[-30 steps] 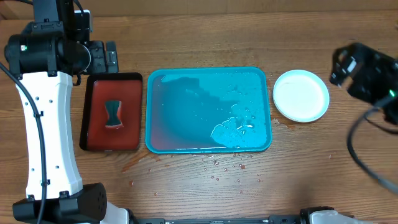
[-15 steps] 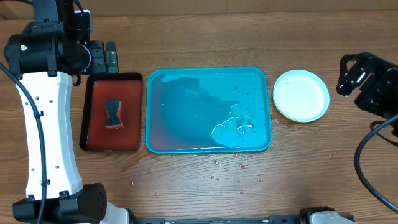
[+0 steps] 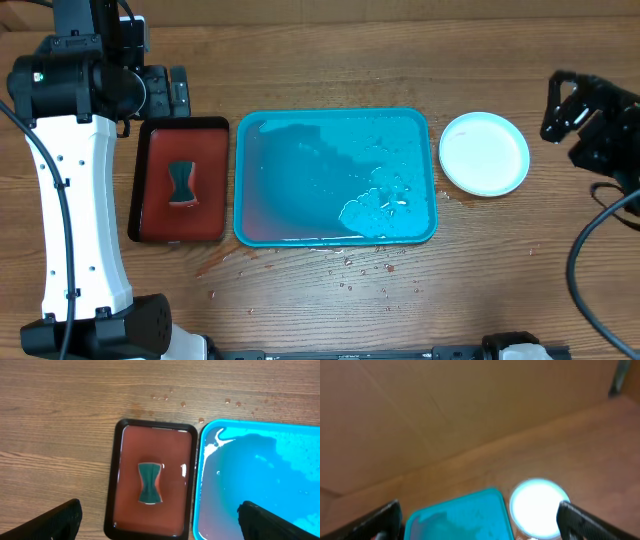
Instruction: Clean dirty plates on tray and stack at the side
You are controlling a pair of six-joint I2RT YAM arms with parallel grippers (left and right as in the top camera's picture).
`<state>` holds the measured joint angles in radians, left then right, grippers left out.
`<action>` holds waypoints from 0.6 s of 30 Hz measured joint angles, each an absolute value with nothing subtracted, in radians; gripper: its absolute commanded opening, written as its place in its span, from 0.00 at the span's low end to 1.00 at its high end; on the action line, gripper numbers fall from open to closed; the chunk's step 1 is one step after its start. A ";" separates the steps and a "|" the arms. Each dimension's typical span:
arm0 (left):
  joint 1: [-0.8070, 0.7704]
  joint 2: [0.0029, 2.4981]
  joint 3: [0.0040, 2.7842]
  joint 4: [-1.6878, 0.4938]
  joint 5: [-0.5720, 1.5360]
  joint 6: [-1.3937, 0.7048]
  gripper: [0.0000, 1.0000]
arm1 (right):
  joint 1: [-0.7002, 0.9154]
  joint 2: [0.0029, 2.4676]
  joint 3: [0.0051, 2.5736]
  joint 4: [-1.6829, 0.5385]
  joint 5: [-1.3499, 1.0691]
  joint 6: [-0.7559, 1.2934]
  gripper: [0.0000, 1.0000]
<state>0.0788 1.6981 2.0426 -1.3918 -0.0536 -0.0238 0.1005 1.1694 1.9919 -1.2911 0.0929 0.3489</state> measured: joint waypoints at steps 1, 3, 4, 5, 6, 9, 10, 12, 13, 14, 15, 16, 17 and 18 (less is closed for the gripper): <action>0.079 1.698 2.043 -1.391 -0.054 -0.024 1.00 | 0.101 1.142 1.933 -1.230 0.093 0.341 1.00; 0.079 1.698 2.043 -1.391 -0.054 -0.024 1.00 | 0.101 1.058 1.746 -1.083 0.089 0.332 1.00; 0.079 1.698 2.043 -1.391 -0.055 -0.024 1.00 | 0.101 1.017 1.655 -1.009 0.085 0.329 1.00; 0.079 1.698 2.043 -1.391 -0.055 -0.024 1.00 | 0.101 0.979 1.569 -0.941 0.081 0.326 1.00; 0.079 1.698 2.043 -1.391 -0.055 -0.024 1.00 | 0.101 0.935 1.473 -0.861 0.076 0.323 1.00; 0.079 1.698 2.043 -1.391 -0.054 -0.024 1.00 | 0.101 0.798 1.196 -0.645 0.056 0.317 1.00; 0.079 1.698 2.043 -1.391 -0.055 -0.024 1.00 | 0.101 0.749 1.106 -0.572 0.051 0.315 1.00; 0.079 1.698 2.043 -1.391 -0.054 -0.024 1.00 | 0.101 0.652 0.937 -0.439 0.044 0.313 1.00; 0.079 1.698 2.043 -1.391 -0.054 -0.024 1.00 | 0.101 0.604 0.857 -0.368 0.041 0.313 1.00; 0.079 1.698 2.043 -1.392 -0.054 -0.024 1.00 | 0.101 0.545 0.762 -0.286 0.039 0.313 1.00; 0.079 1.698 2.043 -1.391 -0.054 -0.024 1.00 | 0.101 0.498 0.690 -0.239 0.037 0.313 1.00; 0.079 1.698 2.043 -1.391 -0.054 -0.024 1.00 | 0.101 0.448 0.613 -0.177 0.035 0.313 1.00; 0.079 1.698 2.043 -1.391 -0.054 -0.024 1.00 | 0.101 0.400 0.541 -0.125 0.034 0.313 1.00; 0.079 1.698 2.043 -1.391 -0.054 -0.024 1.00 | 0.101 0.355 0.475 -0.085 0.033 0.313 1.00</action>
<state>0.0788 1.6981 2.0426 -1.3914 -0.0540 -0.0238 0.1005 0.3553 0.4751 -0.0853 0.0334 0.3130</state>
